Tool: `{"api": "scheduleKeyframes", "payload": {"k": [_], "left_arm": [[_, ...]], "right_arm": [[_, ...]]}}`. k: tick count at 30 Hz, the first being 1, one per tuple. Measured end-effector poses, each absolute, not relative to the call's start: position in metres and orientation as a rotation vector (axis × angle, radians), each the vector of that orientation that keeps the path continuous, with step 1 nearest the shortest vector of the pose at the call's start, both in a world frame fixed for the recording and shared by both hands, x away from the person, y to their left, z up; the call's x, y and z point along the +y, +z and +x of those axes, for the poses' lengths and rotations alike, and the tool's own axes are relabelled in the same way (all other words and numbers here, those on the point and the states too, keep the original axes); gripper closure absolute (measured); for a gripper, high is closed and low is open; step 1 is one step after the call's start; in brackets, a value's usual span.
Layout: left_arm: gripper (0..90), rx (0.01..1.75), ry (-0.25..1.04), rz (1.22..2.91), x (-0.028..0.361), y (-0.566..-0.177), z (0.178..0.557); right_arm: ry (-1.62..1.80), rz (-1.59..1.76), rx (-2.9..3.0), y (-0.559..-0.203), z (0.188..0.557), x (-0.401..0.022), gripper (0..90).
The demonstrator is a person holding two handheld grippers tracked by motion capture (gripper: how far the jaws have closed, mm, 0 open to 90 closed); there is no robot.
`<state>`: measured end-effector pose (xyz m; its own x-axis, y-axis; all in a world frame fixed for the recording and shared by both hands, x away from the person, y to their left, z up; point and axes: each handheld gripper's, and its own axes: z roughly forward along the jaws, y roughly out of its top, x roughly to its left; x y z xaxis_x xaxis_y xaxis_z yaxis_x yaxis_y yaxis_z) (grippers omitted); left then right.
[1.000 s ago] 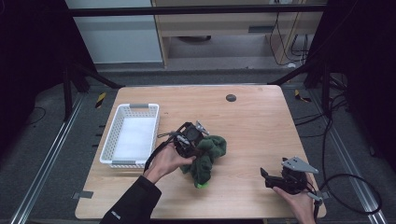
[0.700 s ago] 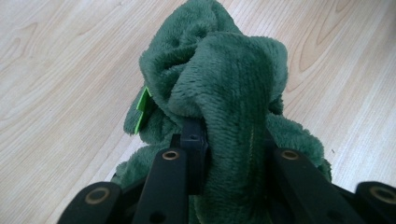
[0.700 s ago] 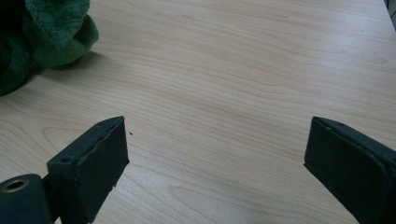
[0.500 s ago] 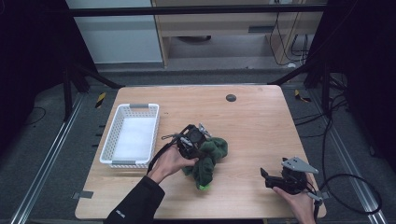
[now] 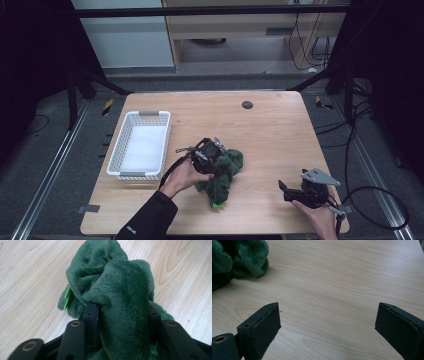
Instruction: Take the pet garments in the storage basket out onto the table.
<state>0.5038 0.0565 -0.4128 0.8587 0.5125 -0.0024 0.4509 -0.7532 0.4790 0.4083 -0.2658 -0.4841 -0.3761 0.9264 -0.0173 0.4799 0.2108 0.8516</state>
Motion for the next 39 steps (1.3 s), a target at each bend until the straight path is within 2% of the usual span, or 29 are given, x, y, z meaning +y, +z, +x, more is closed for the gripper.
{"api": "scheduleKeyframes", "payload": {"k": [6,13,17,25,39], "left_arm": [[45.7,0.705,0.188,2.527,0.059,-0.415,0.502],[30.0,0.703,0.216,2.477,0.064,-0.411,0.496],[26.4,0.693,0.231,2.45,0.066,-0.408,0.492],[21.8,0.696,0.261,2.392,0.079,-0.401,0.482],[21.5,0.769,0.329,2.211,0.116,-0.399,0.465]], "right_arm": [[1.074,1.302,1.945,-0.484,0.408,-0.266,6.0],[1.072,1.301,1.947,-0.484,0.408,-0.266,6.0],[1.073,1.302,1.945,-0.484,0.408,-0.266,5.9],[1.072,1.305,1.945,-0.484,0.408,-0.266,5.8],[1.076,1.313,1.94,-0.484,0.408,-0.266,5.7]]}}
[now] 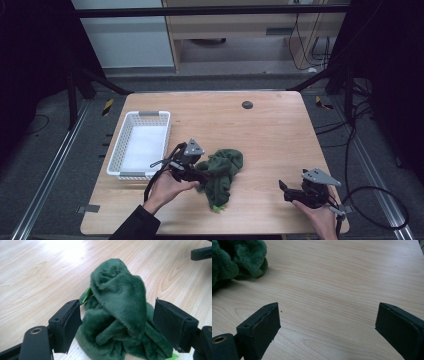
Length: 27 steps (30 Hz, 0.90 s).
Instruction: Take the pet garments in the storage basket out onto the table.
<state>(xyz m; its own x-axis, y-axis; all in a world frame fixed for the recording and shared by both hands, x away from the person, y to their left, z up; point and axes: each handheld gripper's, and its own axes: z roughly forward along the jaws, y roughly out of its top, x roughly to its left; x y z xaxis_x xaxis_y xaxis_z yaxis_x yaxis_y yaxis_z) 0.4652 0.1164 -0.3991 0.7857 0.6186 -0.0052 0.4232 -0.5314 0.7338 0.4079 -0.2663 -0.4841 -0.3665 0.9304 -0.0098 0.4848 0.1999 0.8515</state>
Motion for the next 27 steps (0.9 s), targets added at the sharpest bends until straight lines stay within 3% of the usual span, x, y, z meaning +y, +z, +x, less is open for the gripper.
{"api": "scheduleKeyframes", "payload": {"k": [27], "left_arm": [[23.5,0.91,0.514,1.945,0.196,-0.439,0.418]], "right_arm": [[1.066,1.328,1.946,-0.487,0.406,-0.267,5.1]]}}
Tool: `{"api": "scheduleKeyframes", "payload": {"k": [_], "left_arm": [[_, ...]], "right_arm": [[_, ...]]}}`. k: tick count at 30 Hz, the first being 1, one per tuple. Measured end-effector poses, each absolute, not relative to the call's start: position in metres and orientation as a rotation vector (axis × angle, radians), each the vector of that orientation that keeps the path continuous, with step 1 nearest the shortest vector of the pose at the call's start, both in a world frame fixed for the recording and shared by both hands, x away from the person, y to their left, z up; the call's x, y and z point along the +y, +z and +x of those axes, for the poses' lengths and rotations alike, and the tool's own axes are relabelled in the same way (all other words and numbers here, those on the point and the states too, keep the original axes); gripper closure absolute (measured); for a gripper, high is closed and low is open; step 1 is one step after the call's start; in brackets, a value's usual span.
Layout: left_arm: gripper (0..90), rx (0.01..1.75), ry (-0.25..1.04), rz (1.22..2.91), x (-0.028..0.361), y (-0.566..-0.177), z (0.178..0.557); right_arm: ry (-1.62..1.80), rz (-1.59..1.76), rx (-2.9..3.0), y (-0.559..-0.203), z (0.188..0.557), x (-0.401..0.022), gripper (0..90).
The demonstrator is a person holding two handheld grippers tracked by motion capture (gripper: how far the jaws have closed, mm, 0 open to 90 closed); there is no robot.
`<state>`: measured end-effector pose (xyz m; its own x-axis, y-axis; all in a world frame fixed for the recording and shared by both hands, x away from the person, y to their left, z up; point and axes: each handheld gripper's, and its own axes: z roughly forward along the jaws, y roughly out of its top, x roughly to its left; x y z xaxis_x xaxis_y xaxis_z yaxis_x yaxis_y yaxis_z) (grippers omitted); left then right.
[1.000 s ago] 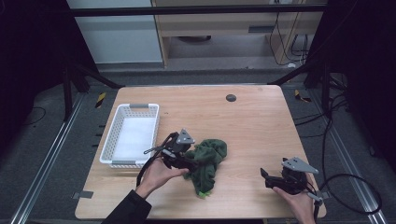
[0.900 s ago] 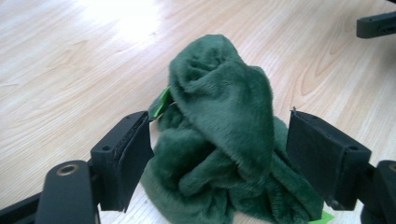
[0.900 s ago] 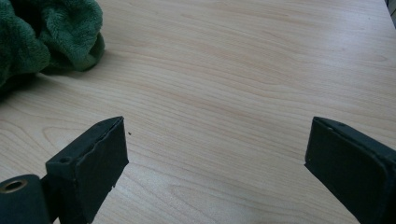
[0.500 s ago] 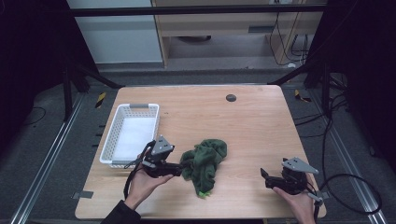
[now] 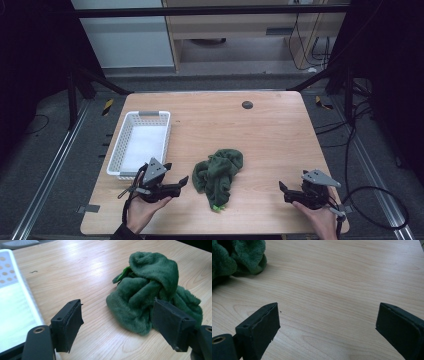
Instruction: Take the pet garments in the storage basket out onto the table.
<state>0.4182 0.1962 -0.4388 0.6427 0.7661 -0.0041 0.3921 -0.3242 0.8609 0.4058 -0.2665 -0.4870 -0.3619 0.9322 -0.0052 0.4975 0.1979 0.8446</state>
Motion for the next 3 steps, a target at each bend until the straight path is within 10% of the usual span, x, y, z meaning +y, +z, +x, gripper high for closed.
{"api": "scheduleKeyframes", "payload": {"k": [3], "left_arm": [[23.5,0.919,0.512,1.936,0.2004,-0.4403,0.4147]], "right_arm": [[1.064,1.317,1.949,-0.4876,0.4059,-0.2665,5.0]]}}
